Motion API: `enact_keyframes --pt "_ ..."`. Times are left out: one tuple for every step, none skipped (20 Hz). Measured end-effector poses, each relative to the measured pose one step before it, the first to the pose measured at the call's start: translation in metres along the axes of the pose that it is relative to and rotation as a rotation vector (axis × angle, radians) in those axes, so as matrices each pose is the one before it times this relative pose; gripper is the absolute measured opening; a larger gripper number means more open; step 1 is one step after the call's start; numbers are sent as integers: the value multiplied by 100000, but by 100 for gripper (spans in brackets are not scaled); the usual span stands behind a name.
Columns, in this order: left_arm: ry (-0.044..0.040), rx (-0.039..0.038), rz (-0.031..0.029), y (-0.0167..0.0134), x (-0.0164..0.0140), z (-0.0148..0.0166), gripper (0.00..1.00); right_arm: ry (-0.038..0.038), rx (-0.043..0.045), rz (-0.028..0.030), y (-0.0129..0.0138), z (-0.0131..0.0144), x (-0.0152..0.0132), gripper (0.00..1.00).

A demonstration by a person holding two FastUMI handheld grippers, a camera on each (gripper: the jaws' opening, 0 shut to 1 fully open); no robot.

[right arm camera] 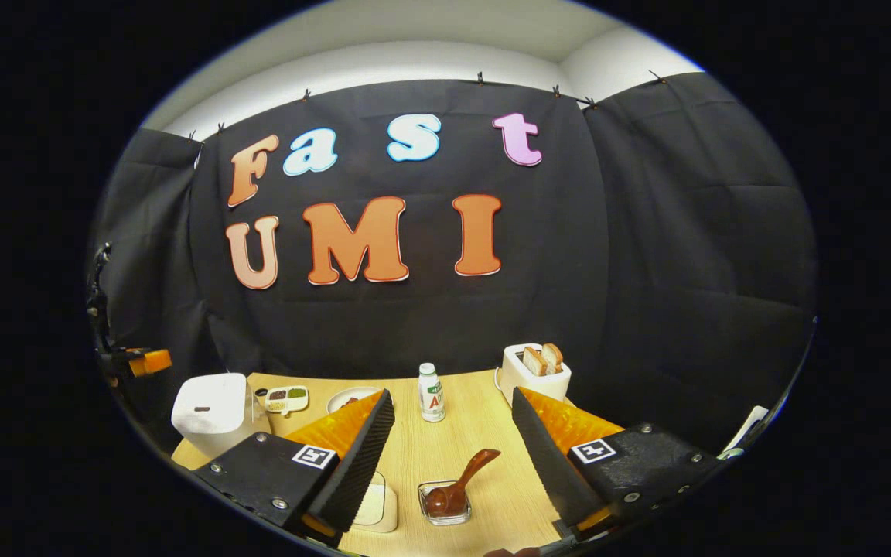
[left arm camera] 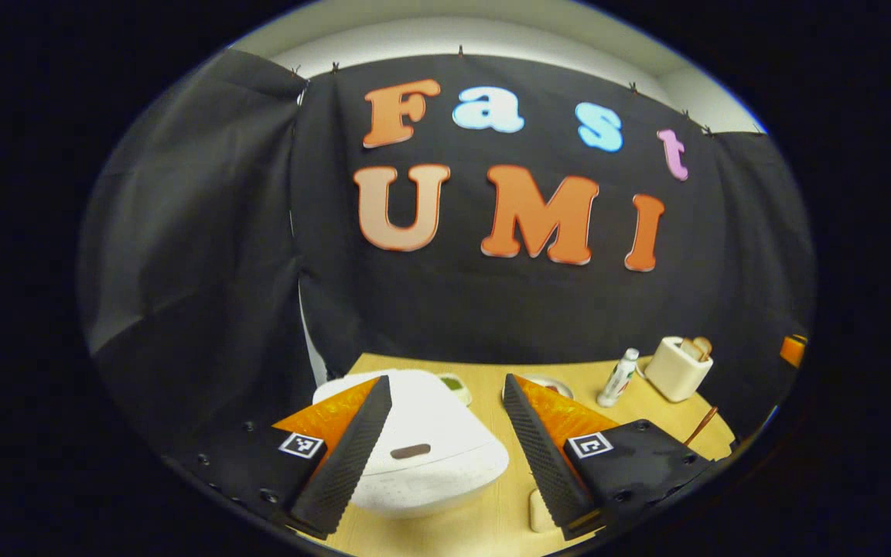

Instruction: Close the left gripper, press the button to open the rice cooker; take a wooden spoon from the chopstick holder with the right hand, scoop a spoonful of rice and pour it into the rice cooker, then put the wooden spoon back into the chopstick holder.

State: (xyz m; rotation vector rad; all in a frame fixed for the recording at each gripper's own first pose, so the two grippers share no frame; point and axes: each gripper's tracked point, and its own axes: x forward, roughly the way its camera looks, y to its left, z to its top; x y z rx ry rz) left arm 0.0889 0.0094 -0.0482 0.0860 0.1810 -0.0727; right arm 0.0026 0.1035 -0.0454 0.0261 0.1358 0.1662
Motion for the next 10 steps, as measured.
enact_keyframes --pt "-3878 297 -310 -411 -1412 1713 99 -962 193 -29 -96 321 -106 95" --pt "-2960 52 -656 -193 -1073 1390 99 -796 62 -50 -82 295 -121 95" --pt "-2264 -636 -652 -321 -818 1049 99 -1017 -139 -96 11 281 -163 95" --pt "-1942 -1136 -748 -221 -720 890 99 -838 -267 -163 -72 183 -127 95" --pt "-1047 -901 -125 -83 -407 645 99 -678 -77 -4 -86 137 -107 95" --pt "-1006 262 -50 -16 -387 512 99 -605 107 248 22 100 -86 95" --pt "-1702 540 783 265 -237 589 99 -471 248 29 -15 108 -15 95" --pt "-1245 539 293 -9 -149 419 99 -363 200 -165 -61 120 3 95" --pt "-459 254 218 -85 -187 79 99 -313 129 -338 -14 22 81 95" --pt "-105 48 -540 -158 -287 80 99 -370 -45 -240 -133 88 77 95"
